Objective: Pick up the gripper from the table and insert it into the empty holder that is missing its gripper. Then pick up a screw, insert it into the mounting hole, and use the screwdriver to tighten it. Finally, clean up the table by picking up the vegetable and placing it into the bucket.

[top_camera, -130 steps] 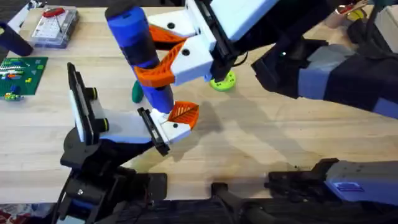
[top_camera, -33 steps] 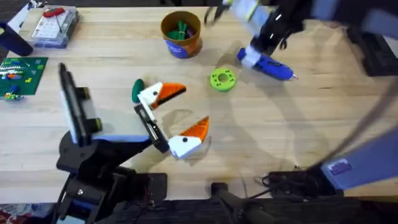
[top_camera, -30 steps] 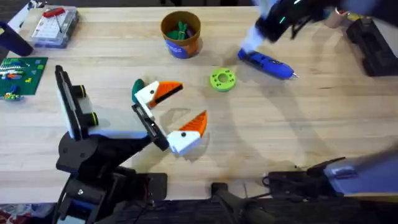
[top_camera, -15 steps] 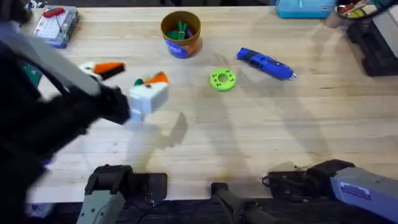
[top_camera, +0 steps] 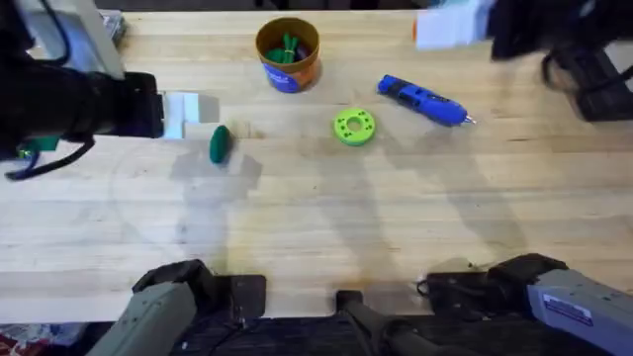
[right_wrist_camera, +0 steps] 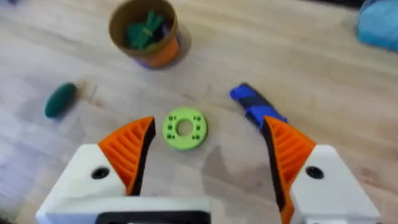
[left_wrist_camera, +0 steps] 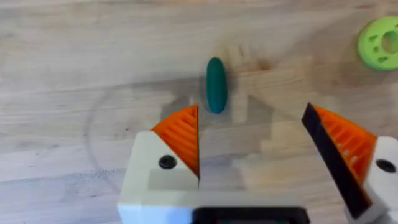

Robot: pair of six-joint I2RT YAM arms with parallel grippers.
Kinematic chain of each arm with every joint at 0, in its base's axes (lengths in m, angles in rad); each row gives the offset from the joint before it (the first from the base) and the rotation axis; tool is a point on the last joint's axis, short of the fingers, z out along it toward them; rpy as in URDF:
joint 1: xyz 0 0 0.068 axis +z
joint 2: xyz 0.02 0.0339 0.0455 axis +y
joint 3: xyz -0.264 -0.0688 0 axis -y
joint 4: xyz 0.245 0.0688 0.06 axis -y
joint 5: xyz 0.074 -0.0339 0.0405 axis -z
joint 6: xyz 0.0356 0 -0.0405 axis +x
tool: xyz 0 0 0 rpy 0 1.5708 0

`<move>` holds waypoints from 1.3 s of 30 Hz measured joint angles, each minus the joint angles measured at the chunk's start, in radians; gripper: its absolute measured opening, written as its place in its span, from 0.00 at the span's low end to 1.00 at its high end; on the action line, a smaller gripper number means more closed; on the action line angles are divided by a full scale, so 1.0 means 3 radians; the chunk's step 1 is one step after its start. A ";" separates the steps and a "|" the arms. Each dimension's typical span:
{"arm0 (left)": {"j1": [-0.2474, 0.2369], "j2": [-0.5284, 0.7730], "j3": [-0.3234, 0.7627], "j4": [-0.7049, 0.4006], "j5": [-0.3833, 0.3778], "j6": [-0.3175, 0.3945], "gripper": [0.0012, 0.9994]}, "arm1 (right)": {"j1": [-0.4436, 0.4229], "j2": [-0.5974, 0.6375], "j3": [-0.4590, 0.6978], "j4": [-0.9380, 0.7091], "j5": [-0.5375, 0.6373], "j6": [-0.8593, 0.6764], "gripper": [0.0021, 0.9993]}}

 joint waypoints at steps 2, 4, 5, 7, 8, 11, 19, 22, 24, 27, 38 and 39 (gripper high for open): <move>0.0011 0.0118 0.0000 -0.0002 -0.0005 0.0025 0.98 | 0.0000 -0.0003 -0.0106 -0.0002 0.0000 -0.0001 1.00; 0.0011 0.0118 0.0000 -0.0002 -0.0005 0.0025 0.98 | 0.0000 -0.0003 -0.0106 -0.0002 0.0000 -0.0001 1.00; 0.0011 0.0118 0.0000 -0.0002 -0.0005 0.0025 0.98 | 0.0000 -0.0003 -0.0106 -0.0002 0.0000 -0.0001 1.00; 0.0011 0.0118 0.0000 -0.0002 -0.0005 0.0025 0.98 | 0.0000 -0.0003 -0.0106 -0.0002 0.0000 -0.0001 1.00; 0.0011 0.0118 0.0000 -0.0002 -0.0005 0.0025 0.98 | 0.0000 -0.0003 -0.0106 -0.0002 0.0000 -0.0001 1.00; 0.0011 0.0118 0.0000 -0.0002 -0.0005 0.0025 0.98 | 0.0000 -0.0003 -0.0106 -0.0002 0.0000 -0.0001 1.00; 0.0011 0.0118 0.0000 -0.0002 -0.0005 0.0025 0.98 | 0.0000 -0.0003 -0.0106 -0.0002 0.0000 -0.0001 1.00; 0.0011 0.0118 0.0000 -0.0002 -0.0005 0.0025 0.98 | 0.0000 -0.0003 -0.0106 -0.0002 0.0000 -0.0001 1.00; 0.0011 0.0118 0.0000 -0.0002 -0.0005 0.0025 0.98 | 0.0000 -0.0003 -0.0106 -0.0002 0.0000 -0.0001 1.00; 0.0011 0.0118 0.0000 -0.0002 -0.0005 0.0025 0.98 | 0.0000 -0.0003 -0.0106 -0.0002 0.0000 -0.0001 1.00; 0.0011 0.0118 0.0000 -0.0002 -0.0005 0.0025 0.98 | 0.0000 -0.0003 -0.0106 -0.0002 0.0000 -0.0001 1.00; 0.0011 0.0118 0.0000 -0.0002 -0.0005 0.0025 0.98 | 0.0000 -0.0003 -0.0106 -0.0002 0.0000 -0.0001 1.00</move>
